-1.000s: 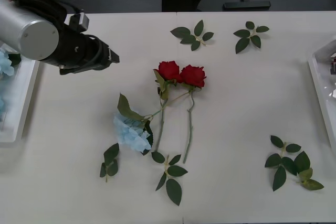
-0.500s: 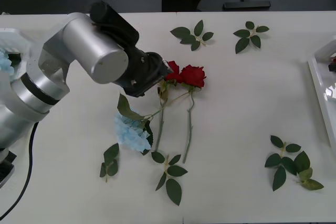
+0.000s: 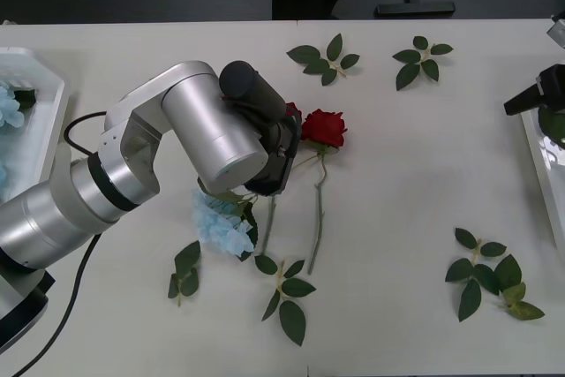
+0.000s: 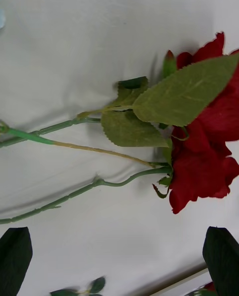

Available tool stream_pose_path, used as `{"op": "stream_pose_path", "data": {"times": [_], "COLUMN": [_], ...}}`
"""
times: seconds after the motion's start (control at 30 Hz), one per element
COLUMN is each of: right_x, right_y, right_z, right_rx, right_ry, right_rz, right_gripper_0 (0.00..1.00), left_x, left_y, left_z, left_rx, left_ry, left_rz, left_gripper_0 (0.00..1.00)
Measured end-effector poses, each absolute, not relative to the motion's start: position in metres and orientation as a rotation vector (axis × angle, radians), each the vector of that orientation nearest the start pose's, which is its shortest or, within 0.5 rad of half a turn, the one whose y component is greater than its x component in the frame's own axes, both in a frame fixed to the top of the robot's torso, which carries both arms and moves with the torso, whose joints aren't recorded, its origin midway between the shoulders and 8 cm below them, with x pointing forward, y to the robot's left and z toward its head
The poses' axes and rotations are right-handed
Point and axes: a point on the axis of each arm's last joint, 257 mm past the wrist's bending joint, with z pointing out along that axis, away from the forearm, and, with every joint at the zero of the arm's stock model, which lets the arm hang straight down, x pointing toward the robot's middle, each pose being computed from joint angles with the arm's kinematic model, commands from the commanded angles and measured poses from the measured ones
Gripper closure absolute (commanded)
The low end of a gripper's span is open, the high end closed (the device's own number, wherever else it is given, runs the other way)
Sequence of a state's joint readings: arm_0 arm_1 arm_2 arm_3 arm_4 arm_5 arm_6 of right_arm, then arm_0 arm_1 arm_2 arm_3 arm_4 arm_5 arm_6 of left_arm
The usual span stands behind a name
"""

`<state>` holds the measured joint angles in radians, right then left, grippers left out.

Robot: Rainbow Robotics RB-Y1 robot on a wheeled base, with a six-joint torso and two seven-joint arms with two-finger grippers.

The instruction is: Place the red flowers into the right box and the blue flowers into the left box. If a person shows an open palm, hand one flower to the person first, then continue sorting.

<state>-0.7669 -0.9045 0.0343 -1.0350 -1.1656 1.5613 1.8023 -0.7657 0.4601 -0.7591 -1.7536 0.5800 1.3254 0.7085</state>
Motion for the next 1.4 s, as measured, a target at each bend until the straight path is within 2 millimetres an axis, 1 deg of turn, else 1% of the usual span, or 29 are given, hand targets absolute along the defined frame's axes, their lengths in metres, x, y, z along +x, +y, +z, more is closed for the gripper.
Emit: {"op": "stream_pose_path", "data": {"times": [0.07, 0.13, 0.2, 0.33, 0.47, 0.53, 0.67, 0.83, 1.03, 1.13, 1.27, 1.4], "right_x": [0.524, 0.526, 0.527, 0.528, 0.527, 0.526, 0.525, 0.521, 0.517, 0.515, 0.511, 0.510], "right_y": [-0.363, -0.342, -0.326, -0.304, -0.292, -0.292, -0.304, -0.314, -0.317, -0.318, -0.320, -0.318], "right_z": [-0.166, -0.163, -0.161, -0.166, -0.181, -0.190, -0.205, -0.216, -0.222, -0.225, -0.230, -0.236], "right_rx": [-0.170, -0.184, -0.182, -0.107, -0.141, -0.153, -0.159, -0.146, -0.139, -0.136, -0.134, -0.160], "right_ry": [2.705, 2.702, 2.698, 2.692, 2.682, 2.684, 2.703, 2.721, 2.733, 2.738, 2.747, 2.743], "right_rz": [0.435, 0.442, 0.444, 0.439, 0.413, 0.386, 0.299, 0.263, 0.262, 0.262, 0.254, 0.229], "right_gripper_0": [0.00, 0.00, 0.00, 0.00, 0.00, 0.00, 0.00, 0.00, 0.00, 0.00, 0.00, 0.00], "left_x": [0.476, 0.478, 0.481, 0.487, 0.488, 0.489, 0.489, 0.479, 0.464, 0.459, 0.460, 0.466], "left_y": [0.003, 0.005, 0.007, 0.012, 0.021, 0.023, 0.026, 0.026, 0.027, 0.034, 0.043, 0.053], "left_z": [-0.240, -0.240, -0.239, -0.237, -0.242, -0.247, -0.262, -0.273, -0.287, -0.295, -0.302, -0.312], "left_rx": [-1.584, -1.569, -1.568, -1.648, -1.828, -1.884, -1.934, -1.981, -1.981, -1.982, -2.001, -2.032], "left_ry": [2.259, 2.248, 2.234, 2.156, 2.039, 2.010, 2.009, 2.036, 2.076, 2.082, 2.067, 2.038], "left_rz": [-0.825, -0.818, -0.817, -0.833, -0.821, -0.808, -0.762, -0.713, -0.643, -0.587, -0.545, -0.518], "left_gripper_0": [0.00, 0.00, 0.00, 0.00, 0.00, 0.00, 0.00, 0.00, 0.00, 0.00, 0.00, 0.00]}}
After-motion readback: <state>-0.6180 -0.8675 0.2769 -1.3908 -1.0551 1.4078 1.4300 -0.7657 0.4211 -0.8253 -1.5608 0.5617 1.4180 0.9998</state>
